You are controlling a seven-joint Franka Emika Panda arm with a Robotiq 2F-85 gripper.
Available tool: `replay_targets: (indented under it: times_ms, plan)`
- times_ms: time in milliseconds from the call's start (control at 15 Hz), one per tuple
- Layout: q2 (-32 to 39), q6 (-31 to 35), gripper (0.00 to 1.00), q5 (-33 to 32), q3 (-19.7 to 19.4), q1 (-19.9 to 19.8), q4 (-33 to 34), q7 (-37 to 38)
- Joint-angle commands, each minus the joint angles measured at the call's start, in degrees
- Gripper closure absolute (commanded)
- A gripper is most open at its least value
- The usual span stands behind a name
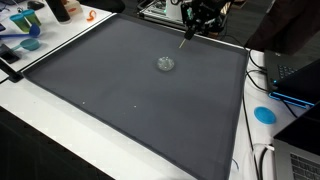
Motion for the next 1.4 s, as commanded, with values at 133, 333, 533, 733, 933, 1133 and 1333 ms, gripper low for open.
replay_targets:
  times_ms: [133,333,533,733,933,1133,1333]
  plan:
    - [1.22,-1.07,0.97,-0.79,-1.09,1.86,1.75,-0.44]
    - [4.85,-3.71,0.97,-0.54,-0.85,3.10,6.83,-3.16]
    - [8.81,-8.21,0.97,-0.80,-1.36,4.65,12.59,-5.07]
    - [12.92,-13.32,0.97,-1.93,-2.68,6.01,18.21,-6.04]
    - [16.84,-16.20,0.97,-2.11,-4.07,6.96,23.34,-6.90]
    - [19.47,-15.56,0.97,-1.51,-5.32,7.04,27.05,-7.67]
    - [20.97,-14.81,0.97,-0.38,-6.27,6.24,29.54,-9.36]
